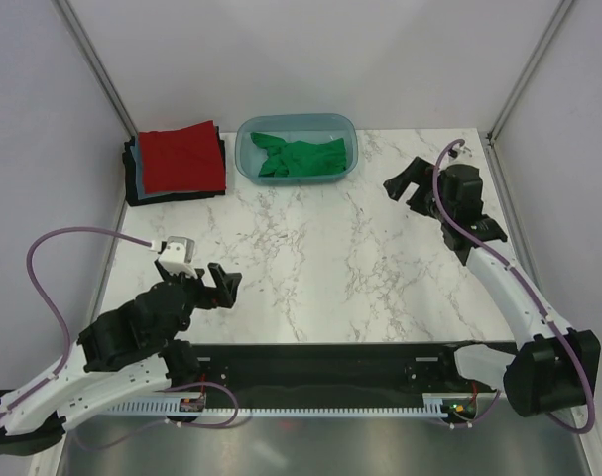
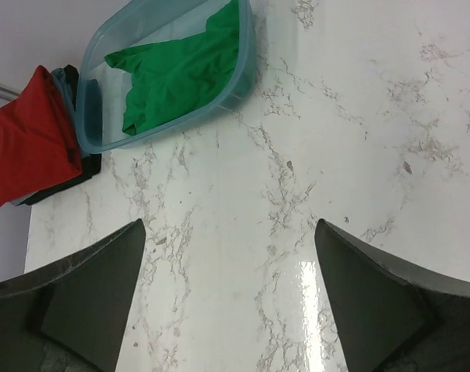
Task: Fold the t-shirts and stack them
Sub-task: Grab the tshirt from the pile
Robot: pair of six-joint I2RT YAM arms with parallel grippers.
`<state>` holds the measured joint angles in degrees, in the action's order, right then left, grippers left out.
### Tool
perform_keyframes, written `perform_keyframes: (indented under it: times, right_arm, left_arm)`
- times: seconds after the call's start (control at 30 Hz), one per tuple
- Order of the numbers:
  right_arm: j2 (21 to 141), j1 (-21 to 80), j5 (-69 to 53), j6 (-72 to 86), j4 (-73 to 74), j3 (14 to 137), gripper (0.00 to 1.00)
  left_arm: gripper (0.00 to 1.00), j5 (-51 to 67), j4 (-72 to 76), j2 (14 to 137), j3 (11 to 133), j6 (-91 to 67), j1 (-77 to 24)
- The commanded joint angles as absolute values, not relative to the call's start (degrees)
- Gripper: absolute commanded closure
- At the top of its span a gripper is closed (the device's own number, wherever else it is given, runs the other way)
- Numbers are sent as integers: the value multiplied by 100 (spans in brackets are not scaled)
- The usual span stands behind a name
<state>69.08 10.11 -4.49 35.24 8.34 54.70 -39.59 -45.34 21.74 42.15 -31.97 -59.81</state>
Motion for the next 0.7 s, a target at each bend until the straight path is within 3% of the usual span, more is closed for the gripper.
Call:
perform_keyframes:
  times: [0.0, 0.1, 0.2, 0.47, 0.67]
  right_arm:
    - [6505, 1002, -737, 3437, 931, 5449, 2]
    - [6478, 1028, -949, 3445, 1081, 5607, 2]
    - [6582, 1281, -985, 3349, 1090, 5765, 2]
    - [8189, 2293, -765, 2568, 1792, 7451, 2]
    - [10147, 2584, -633, 2242, 2188, 9277, 2]
  left_arm:
    - [0, -3256, -3756, 1900, 4368, -2831, -5985]
    - [0, -2735, -3037, 1513, 4053, -2637, -5985]
    - [0, -1399, -2742, 1186, 3604, -1847, -5977]
    - [0, -2706, -4208, 3022, 4526, -2609, -5977]
    - [2, -2742, -5009, 3665, 4975, -3164, -5977]
